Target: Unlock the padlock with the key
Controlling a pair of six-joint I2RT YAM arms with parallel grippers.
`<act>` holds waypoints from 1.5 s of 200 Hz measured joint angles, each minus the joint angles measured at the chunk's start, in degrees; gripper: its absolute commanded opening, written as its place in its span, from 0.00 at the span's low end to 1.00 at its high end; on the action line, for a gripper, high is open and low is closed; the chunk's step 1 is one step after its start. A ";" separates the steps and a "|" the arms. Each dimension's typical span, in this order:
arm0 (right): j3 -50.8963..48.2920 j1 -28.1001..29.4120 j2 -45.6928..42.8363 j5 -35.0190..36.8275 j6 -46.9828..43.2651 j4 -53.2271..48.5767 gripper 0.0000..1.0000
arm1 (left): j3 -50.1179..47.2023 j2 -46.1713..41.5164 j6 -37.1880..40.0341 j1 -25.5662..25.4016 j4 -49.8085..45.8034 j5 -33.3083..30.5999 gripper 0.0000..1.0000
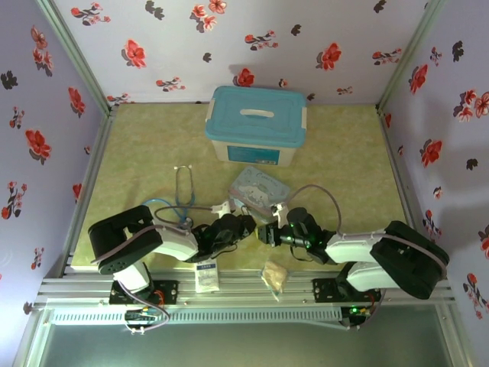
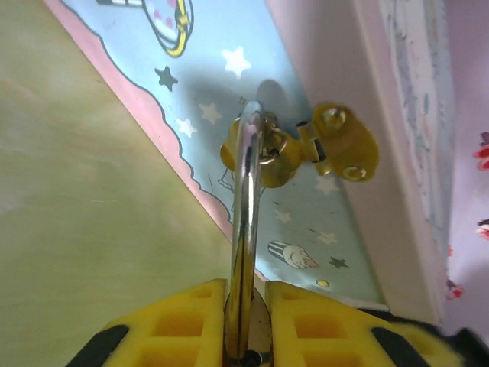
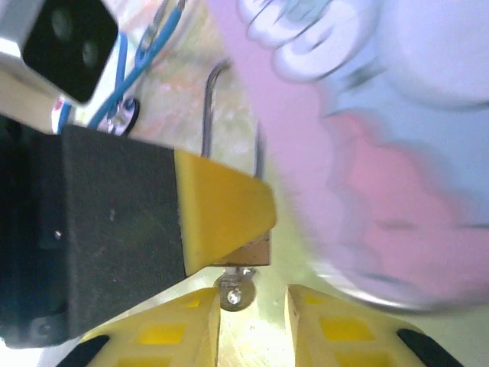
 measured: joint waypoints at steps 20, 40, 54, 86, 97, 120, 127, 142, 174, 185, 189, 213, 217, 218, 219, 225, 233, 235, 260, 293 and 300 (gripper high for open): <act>-1.36 -1.20 -3.87 1.14 1.16 -0.57 0.40 | -0.15 -1.33 1.25 0.24 -2.69 -0.57 0.07; -1.51 -1.46 -7.82 4.44 1.60 -4.00 0.41 | 0.00 -2.47 2.78 0.24 -5.38 -0.74 0.10; -0.42 -1.46 -9.73 7.98 1.92 -8.63 0.41 | 0.83 -3.10 4.31 0.33 -8.85 -0.79 0.13; 2.82 -1.46 -10.36 14.95 2.51 -17.18 0.43 | 4.04 -4.24 8.24 0.94 -17.42 -0.76 0.16; 3.04 -1.46 -10.36 16.59 2.64 -18.51 0.43 | 5.25 -4.24 9.75 1.36 -20.57 -0.76 0.18; 3.04 -1.46 -10.19 18.43 2.71 -20.35 0.42 | 8.31 -4.13 13.11 1.95 -27.85 -1.09 0.22; 3.04 -1.46 -10.14 18.73 2.69 -20.57 0.42 | 9.18 -4.00 13.90 1.99 -29.77 -1.25 0.24; 3.04 -1.46 -10.14 19.10 2.69 -20.96 0.42 | 11.08 -3.15 15.34 2.05 -33.11 -1.62 0.24; 3.02 -1.46 -10.19 19.43 2.67 -21.84 0.41 | 13.03 -2.10 17.59 2.10 -37.83 -2.25 0.24; 3.02 -1.46 -10.27 19.56 2.69 -21.99 0.41 | 13.81 -2.10 18.43 2.10 -39.85 -2.80 0.24; 3.02 -1.46 -10.32 19.58 2.69 -22.01 0.40 | 14.21 -2.10 18.80 2.10 -40.81 -3.10 0.24; 3.02 -1.46 -10.38 19.67 2.69 -22.08 0.40 | 16.83 -2.10 20.46 1.66 -46.88 -5.38 0.28; 3.02 -1.46 -10.38 19.74 2.69 -22.08 0.40 | 17.29 -2.10 20.72 1.51 -48.02 -5.95 0.29; 3.02 -1.46 -10.38 19.74 2.69 -22.08 0.40 | 17.38 -2.10 20.72 1.49 -48.19 -6.01 0.29; 3.02 -1.46 -10.38 19.74 2.67 -22.08 0.40 | 17.44 -2.10 20.74 1.44 -48.35 -6.10 0.29; 3.02 -1.46 -10.38 19.76 2.69 -22.08 0.40 | 17.99 -2.10 20.96 1.11 -49.68 -6.86 0.29; 3.02 -1.46 -10.38 19.76 2.67 -22.08 0.40 | 18.49 -2.10 21.05 0.66 -50.93 -7.54 0.29; 3.02 -1.46 -10.38 19.76 2.69 -22.08 0.40 | 18.53 -2.08 21.07 0.57 -51.12 -7.65 0.29; 3.02 -1.46 -10.38 19.78 2.67 -22.08 0.40 | 19.17 -0.87 21.27 -0.55 -53.68 -9.11 0.28; 3.02 -1.46 -10.38 19.80 2.67 -22.10 0.40 | 25.38 3.39 21.53 -4.37 -62.07 -14.36 0.29; 3.02 -1.46 -10.38 19.85 2.67 -22.10 0.40 | 27.32 4.50 21.55 -5.55 -64.11 -15.54 0.29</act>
